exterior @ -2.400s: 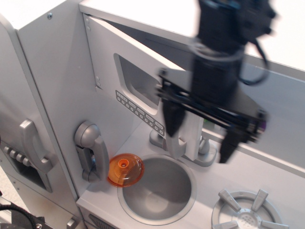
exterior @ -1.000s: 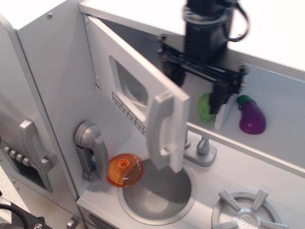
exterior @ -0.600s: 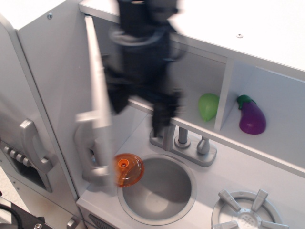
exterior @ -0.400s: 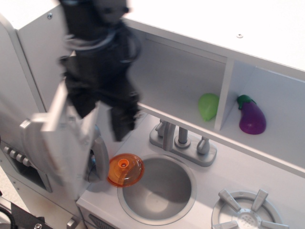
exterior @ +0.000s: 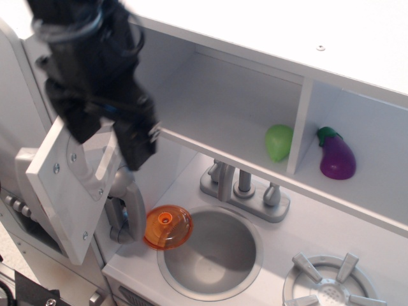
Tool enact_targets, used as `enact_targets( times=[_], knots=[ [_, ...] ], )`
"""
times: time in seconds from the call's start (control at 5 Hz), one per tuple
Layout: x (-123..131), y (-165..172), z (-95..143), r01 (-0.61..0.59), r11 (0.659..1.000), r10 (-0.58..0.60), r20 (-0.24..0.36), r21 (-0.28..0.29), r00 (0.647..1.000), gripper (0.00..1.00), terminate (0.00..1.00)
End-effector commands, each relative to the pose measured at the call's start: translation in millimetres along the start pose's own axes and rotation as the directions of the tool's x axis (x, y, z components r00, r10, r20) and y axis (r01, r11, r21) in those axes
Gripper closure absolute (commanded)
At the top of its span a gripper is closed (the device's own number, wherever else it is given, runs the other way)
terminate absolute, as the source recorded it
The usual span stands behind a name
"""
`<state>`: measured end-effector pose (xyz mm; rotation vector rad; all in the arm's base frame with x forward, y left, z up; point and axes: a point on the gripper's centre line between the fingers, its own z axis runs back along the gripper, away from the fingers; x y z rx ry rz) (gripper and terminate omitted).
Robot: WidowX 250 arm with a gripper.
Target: Open microwave
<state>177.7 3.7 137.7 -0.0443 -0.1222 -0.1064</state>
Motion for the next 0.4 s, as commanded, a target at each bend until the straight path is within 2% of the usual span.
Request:
enact_targets(
  times=[0.0, 0.2],
  knots=[
    [17.1, -7.3, 29.6, 0.028, 1.000, -0.028, 0.032, -0.001, 0.999, 0.00, 0.00],
    [17.1, -7.3, 29.6, 0.028, 1.000, -0.028, 0.032, -0.001, 0.999, 0.00, 1.00]
  ],
)
